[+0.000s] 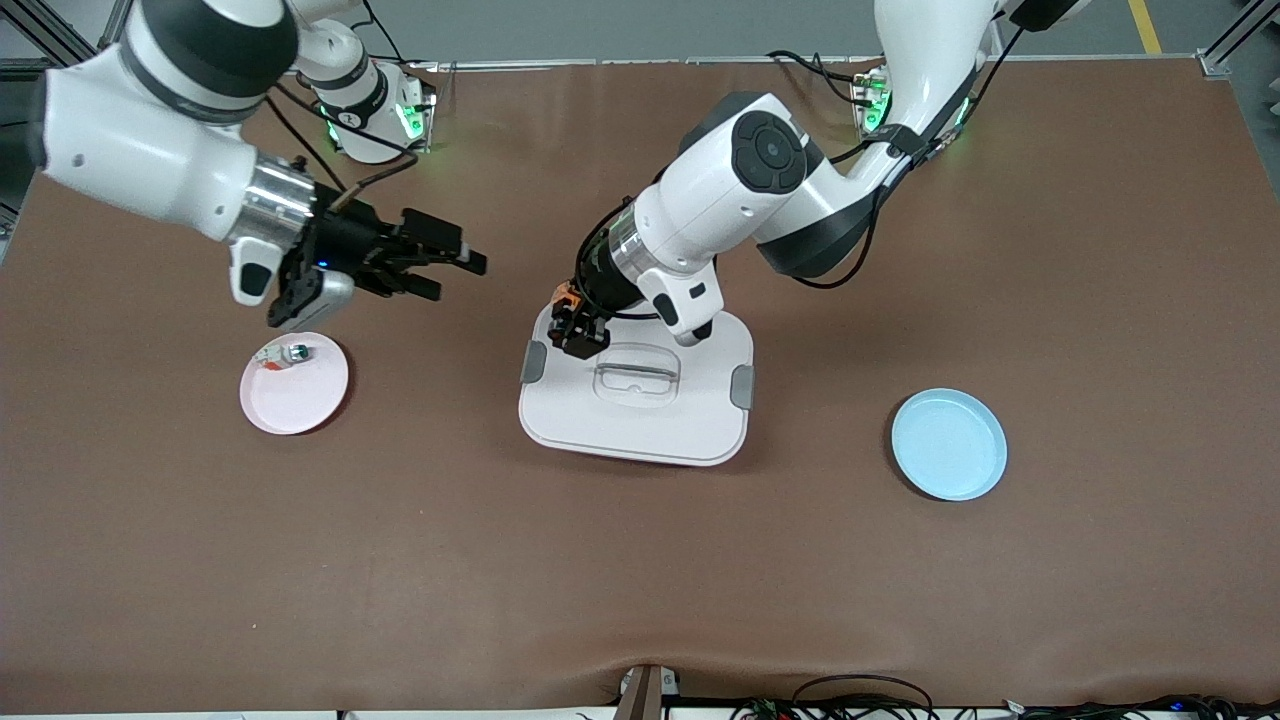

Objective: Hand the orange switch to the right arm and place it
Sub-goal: 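Reach the right gripper toward the switch held by the left gripper, then close the right gripper on the switch's black cap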

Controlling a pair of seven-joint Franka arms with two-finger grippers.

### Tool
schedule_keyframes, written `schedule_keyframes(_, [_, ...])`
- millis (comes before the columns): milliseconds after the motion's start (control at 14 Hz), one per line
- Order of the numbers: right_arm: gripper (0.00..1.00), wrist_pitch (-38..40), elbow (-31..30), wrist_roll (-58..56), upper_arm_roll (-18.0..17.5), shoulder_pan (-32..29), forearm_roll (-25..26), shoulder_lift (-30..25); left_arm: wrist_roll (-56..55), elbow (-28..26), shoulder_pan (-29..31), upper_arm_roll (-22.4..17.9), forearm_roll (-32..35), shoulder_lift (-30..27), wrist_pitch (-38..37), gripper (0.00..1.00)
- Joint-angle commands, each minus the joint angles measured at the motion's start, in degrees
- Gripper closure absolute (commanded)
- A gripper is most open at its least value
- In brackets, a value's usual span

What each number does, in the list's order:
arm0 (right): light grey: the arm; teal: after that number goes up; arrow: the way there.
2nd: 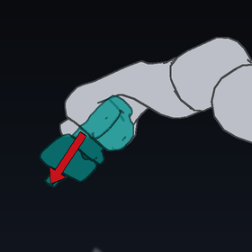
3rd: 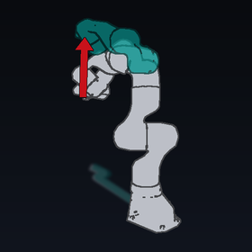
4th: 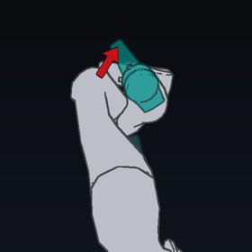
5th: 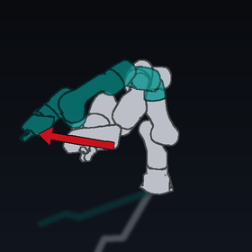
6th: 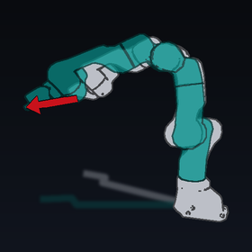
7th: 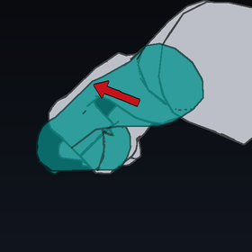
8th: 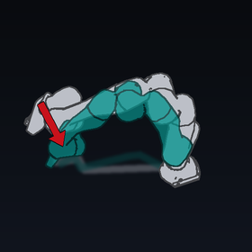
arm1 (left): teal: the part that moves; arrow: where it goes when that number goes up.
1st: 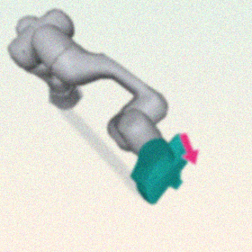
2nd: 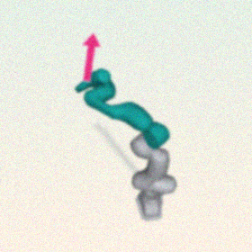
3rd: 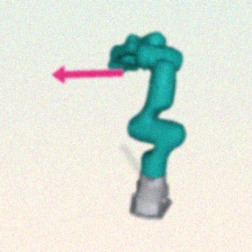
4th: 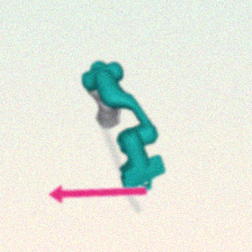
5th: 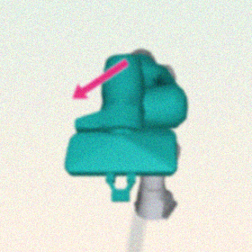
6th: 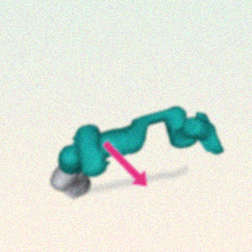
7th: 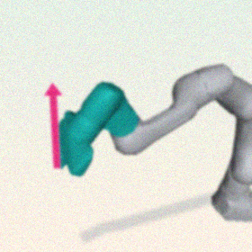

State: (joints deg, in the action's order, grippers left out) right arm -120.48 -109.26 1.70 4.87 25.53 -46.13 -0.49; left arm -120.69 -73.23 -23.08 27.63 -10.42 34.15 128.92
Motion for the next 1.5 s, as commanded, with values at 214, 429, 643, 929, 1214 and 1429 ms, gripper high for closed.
schedule_keyframes(214, [0.0,-8.3,-1.7,4.6,0.7,5.0,-2.3,1.8,-1.4,2.0,-0.5,-0.7,-0.1,0.0,-2.9,1.0])
schedule_keyframes(429, [0.0,-10.6,-1.7,6.6,0.7,6.4,-2.8,3.0,-2.4,1.9,-0.3,-0.8,0.0,0.0,-3.9,1.0])
schedule_keyframes(643, [0.0,-13.2,-1.7,9.3,0.7,8.4,-3.0,4.0,-2.8,1.9,-0.4,-1.5,0.0,0.0,-3.9,1.0])
schedule_keyframes(929, [0.0,-13.6,-1.8,10.3,0.7,9.7,-3.0,4.3,-2.8,1.9,-0.3,-1.5,0.0,0.1,-3.9,1.0])
schedule_keyframes(1214, [0.0,-13.7,-1.9,10.3,0.7,10.2,-3.0,4.4,-2.8,1.9,-0.4,-1.5,-0.1,0.3,-3.9,1.0])
schedule_keyframes(1429, [0.0,-13.9,-2.4,10.2,0.7,10.5,-3.0,4.6,-2.8,1.9,-0.5,-1.5,-0.2,0.4,-3.9,1.0])
